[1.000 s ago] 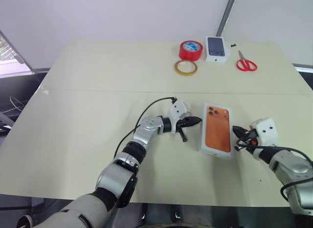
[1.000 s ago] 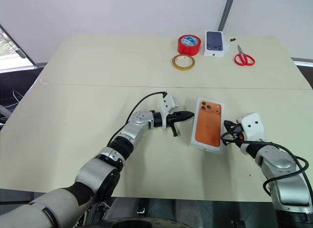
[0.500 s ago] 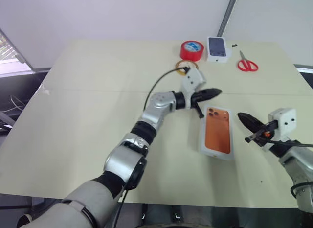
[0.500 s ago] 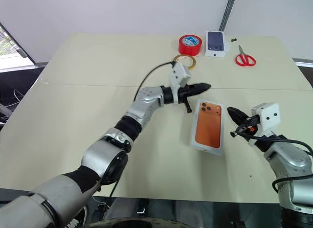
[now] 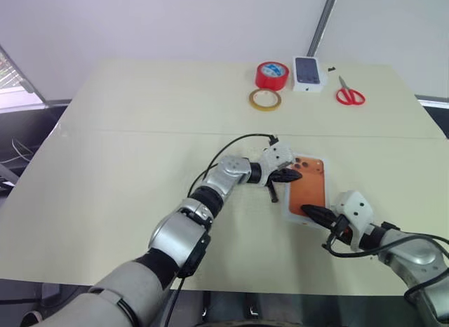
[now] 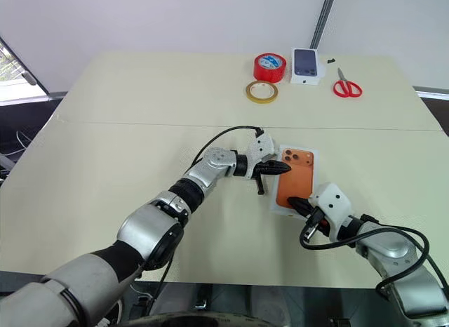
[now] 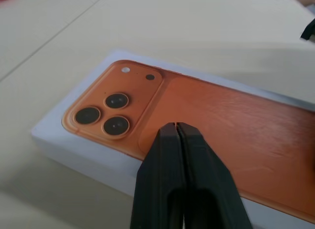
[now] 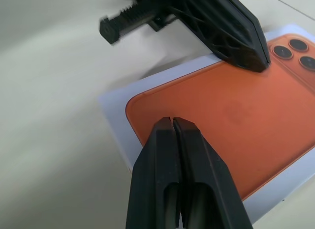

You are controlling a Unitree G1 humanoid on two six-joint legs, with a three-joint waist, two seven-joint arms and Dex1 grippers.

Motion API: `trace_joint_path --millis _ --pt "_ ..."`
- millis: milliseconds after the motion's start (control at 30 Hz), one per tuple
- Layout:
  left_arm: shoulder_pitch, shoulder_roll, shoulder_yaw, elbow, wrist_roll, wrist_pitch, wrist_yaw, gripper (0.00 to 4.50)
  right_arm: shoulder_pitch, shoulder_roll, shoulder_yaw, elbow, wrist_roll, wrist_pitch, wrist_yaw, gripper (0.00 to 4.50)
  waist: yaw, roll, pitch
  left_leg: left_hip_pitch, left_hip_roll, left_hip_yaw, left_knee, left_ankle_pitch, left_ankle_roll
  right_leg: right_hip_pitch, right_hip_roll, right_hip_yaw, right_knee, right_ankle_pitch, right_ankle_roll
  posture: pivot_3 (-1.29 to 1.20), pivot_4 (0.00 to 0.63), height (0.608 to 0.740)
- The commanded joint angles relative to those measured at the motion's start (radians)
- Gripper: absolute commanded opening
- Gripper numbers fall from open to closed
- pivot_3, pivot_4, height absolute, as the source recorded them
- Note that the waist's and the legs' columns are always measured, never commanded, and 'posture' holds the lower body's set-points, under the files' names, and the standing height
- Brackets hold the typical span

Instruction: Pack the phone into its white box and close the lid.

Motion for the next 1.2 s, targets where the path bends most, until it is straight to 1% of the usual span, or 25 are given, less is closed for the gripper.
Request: trace_joint_path --millis 33,100,133,167,200,233,267,300,367,433,467,533,633,767,833,867,1000,1100,1200 --pt "0.035 0.032 0.029 -0.045 -0.027 0.012 -0.034 1.83 -0.066 0.035 -0.071 0.017 0.129 0.080 0.001 0.56 0.000 0.000 0.000 0.000 0.000 0.000 0.000 0.000 0.000 0.000 0.000 0.000 0.000 0.000 0.000 0.00 0.150 0.740" --pt "0.048 0.060 0.063 -0.122 -0.076 0.022 -0.078 2.82 -0.101 0.053 -0.104 0.008 0.166 0.064 0.007 1.37 -0.002 0.001 0.000 0.000 0.000 0.000 0.000 0.000 0.000 -0.001 0.000 0.000 0.001 0.000 0.000 0.00 0.150 0.740" --pt "0.061 0.076 0.082 -0.180 -0.109 0.046 -0.104 3.43 -0.112 0.058 -0.121 0.006 0.190 0.066 0.012 2.00 -0.003 0.001 0.000 -0.002 0.000 0.000 0.000 0.000 0.000 -0.004 0.000 0.000 0.002 0.000 0.000 0.00 0.150 0.740" --pt "0.078 0.095 0.097 -0.246 -0.138 0.076 -0.124 3.87 -0.117 0.057 -0.131 0.006 0.199 0.061 0.020 2.46 -0.002 0.001 0.000 -0.005 0.000 0.000 0.000 0.000 -0.001 -0.006 0.000 0.001 0.003 0.000 0.000 0.00 0.150 0.740" --pt "0.110 0.120 0.102 -0.333 -0.160 0.100 -0.143 4.39 -0.118 0.050 -0.136 0.009 0.198 0.053 0.033 3.02 0.000 0.001 0.000 -0.007 0.000 0.000 0.000 0.001 -0.002 -0.009 -0.001 0.001 0.004 0.000 0.000 0.00 0.150 0.740" --pt "0.146 0.150 0.100 -0.419 -0.171 0.126 -0.156 4.50 -0.115 0.040 -0.135 0.010 0.194 0.044 0.050 3.55 0.002 0.001 0.000 -0.009 0.000 0.000 0.000 0.001 -0.002 -0.011 -0.001 0.001 0.005 0.000 0.000 0.00 0.150 0.740" --pt "0.189 0.186 0.098 -0.513 -0.180 0.160 -0.159 4.50 -0.114 0.031 -0.135 0.013 0.185 0.032 0.066 4.08 0.003 0.001 0.000 -0.009 0.000 0.000 0.000 0.002 -0.003 -0.012 -0.001 0.001 0.006 0.000 0.000 0.00 0.150 0.740" --pt "0.230 0.217 0.093 -0.596 -0.187 0.176 -0.160 4.50 -0.115 0.027 -0.137 0.015 0.181 0.028 0.073 4.47 0.003 0.001 0.000 -0.009 0.000 0.000 0.000 0.002 -0.003 -0.012 -0.001 0.001 0.006 0.000 0.000 0.00 0.150 0.740" --pt "0.320 0.285 0.084 -0.766 -0.188 0.190 -0.146 4.50 -0.122 0.015 -0.142 0.018 0.183 0.021 0.091 4.47 0.004 0.002 -0.001 -0.009 0.000 0.000 -0.001 0.002 -0.003 -0.012 -0.001 0.001 0.006 0.000 0.000 0.00 0.150 0.740" --pt "0.416 0.376 0.102 -0.929 -0.226 0.301 -0.148 4.50 -0.135 0.000 -0.153 0.022 0.197 0.010 0.122 4.47 0.001 0.002 -0.001 -0.009 0.000 0.000 0.000 0.002 -0.003 -0.012 -0.002 0.001 0.006 0.000 0.000 0.00 0.150 0.740" --pt "0.461 0.414 0.109 -0.998 -0.233 0.327 -0.140 4.50 -0.136 -0.007 -0.159 0.021 0.207 0.004 0.144 4.47 0.001 0.002 -0.001 -0.009 0.000 0.000 0.000 0.002 -0.003 -0.012 -0.002 0.001 0.006 0.000 -0.001 0.00 0.150 0.740" --pt "0.536 0.476 0.124 -1.102 -0.257 0.391 -0.123 4.50 -0.131 -0.022 -0.170 0.032 0.210 -0.014 0.184 4.47 0.002 0.003 -0.001 -0.008 0.000 0.000 -0.001 0.002 -0.004 -0.012 -0.002 0.001 0.006 0.000 -0.001 0.00 0.150 0.740" --pt "0.648 0.569 0.167 -1.207 -0.298 0.427 -0.120 4.50 -0.106 -0.055 -0.165 0.063 0.181 -0.062 0.252 4.47 0.005 0.003 -0.001 -0.008 0.000 0.000 -0.001 0.002 -0.003 -0.011 -0.003 0.001 0.005 0.000 -0.001 0.00 0.150 0.740" --pt "0.786 0.659 0.224 -1.314 -0.330 0.465 -0.086 4.50 -0.116 -0.074 -0.174 0.118 0.180 -0.081 0.291 4.47 0.005 0.003 0.000 -0.008 0.000 0.000 -0.001 0.001 -0.002 -0.010 -0.003 0.001 0.002 0.000 -0.001 0.00 0.150 0.740" --pt "0.827 0.681 0.252 -1.349 -0.372 0.516 -0.070 4.50 -0.120 -0.084 -0.178 0.152 0.168 -0.098 0.312 4.47 0.004 0.004 0.000 -0.008 0.000 0.000 -0.001 0.001 -0.002 -0.010 -0.003 0.001 0.002 0.000 -0.001 0.00 0.150 0.740" --pt "0.844 0.688 0.265 -1.365 -0.374 0.515 -0.052 4.50 -0.121 -0.087 -0.178 0.165 0.161 -0.106 0.317 4.47 0.004 0.004 0.000 -0.008 0.000 0.000 -0.001 0.001 -0.002 -0.009 -0.003 0.001 0.002 0.000 -0.001 0.00 0.150 0.740" --pt "0.879 0.714 0.283 -1.398 -0.369 0.519 -0.001 4.50 -0.137 -0.090 -0.173 0.208 0.151 -0.112 0.321 4.47 0.005 0.004 0.000 -0.008 0.000 0.000 -0.001 0.001 -0.002 -0.009 -0.004 0.001 0.001 0.000 -0.001 0.00 0.150 0.740" --pt "0.895 0.737 0.289 -1.400 -0.379 0.537 0.008 4.50 -0.145 -0.089 -0.173 0.227 0.141 -0.118 0.323 4.47 0.004 0.004 0.000 -0.008 0.000 0.000 -0.001 0.001 -0.002 -0.009 -0.004 0.001 0.001 0.000 -0.001 0.00 0.150 0.740" --pt "0.914 0.773 0.280 -1.397 -0.365 0.517 0.007 4.50 -0.133 -0.095 -0.184 0.246 0.139 -0.127 0.337 4.47 0.003 0.005 0.000 -0.008 0.000 0.000 -0.001 0.001 -0.002 -0.010 -0.004 0.001 0.001 0.000 -0.001 0.00 0.150 0.740"
